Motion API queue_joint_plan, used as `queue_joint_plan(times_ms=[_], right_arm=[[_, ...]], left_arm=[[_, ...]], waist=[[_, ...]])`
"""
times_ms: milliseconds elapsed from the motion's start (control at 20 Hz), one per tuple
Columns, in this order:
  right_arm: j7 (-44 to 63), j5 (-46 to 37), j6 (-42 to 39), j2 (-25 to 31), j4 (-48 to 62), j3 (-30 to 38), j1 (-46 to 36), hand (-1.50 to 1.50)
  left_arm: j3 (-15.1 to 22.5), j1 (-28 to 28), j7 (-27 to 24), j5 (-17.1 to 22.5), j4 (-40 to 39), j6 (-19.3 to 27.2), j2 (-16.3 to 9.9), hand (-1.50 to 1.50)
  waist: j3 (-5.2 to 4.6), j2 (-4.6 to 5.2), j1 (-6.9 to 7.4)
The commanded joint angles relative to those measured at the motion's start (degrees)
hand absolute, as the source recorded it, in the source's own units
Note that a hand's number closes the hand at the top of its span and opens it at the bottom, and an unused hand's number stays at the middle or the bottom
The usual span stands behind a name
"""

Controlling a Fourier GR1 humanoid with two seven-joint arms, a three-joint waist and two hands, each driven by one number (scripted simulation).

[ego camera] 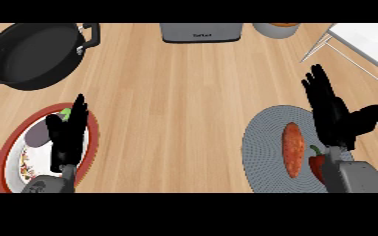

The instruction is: Pick the sweet potato from the placemat and place it in the tiered shelf

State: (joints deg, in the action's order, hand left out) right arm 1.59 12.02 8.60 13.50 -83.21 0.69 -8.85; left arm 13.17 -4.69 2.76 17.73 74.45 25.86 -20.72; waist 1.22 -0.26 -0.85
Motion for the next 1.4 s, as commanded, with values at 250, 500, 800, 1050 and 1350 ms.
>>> queue_joint_plan(times_ms=[250, 500, 800, 1050, 1350], right_arm=[[-1.24, -22.52, 20.76, -2.32, -2.15, -5.62, -7.09, 1.50], [3.17, -39.61, 42.69, -1.95, 2.53, -1.84, 5.61, -1.50], [22.63, -63.23, 46.06, -13.21, -0.15, -13.33, 7.37, -1.50], [33.98, -78.73, 37.56, -13.41, 1.69, -7.85, 11.19, -1.50], [50.03, -89.20, 15.61, -13.49, -2.52, -9.85, 10.81, -1.50]], left_arm=[[-3.75, 0.83, -2.46, 1.08, 3.80, -11.07, -10.57, 0.00], [-2.54, 2.90, -1.29, 2.33, 3.83, -11.55, -8.73, 0.00], [-3.76, 6.08, -2.35, 3.10, 6.26, -13.86, -9.79, 0.00], [-4.56, 5.80, -1.69, 3.22, 5.27, -13.85, -10.55, 0.00], [-5.40, 5.81, -2.44, 3.60, 4.84, -14.56, -10.73, 0.00]], waist=[[-1.38, 0.10, 2.83], [-1.62, -0.04, 0.87], [-1.54, -0.13, 1.01], [-1.86, -0.21, -0.20], [-1.87, -0.14, -0.01]])
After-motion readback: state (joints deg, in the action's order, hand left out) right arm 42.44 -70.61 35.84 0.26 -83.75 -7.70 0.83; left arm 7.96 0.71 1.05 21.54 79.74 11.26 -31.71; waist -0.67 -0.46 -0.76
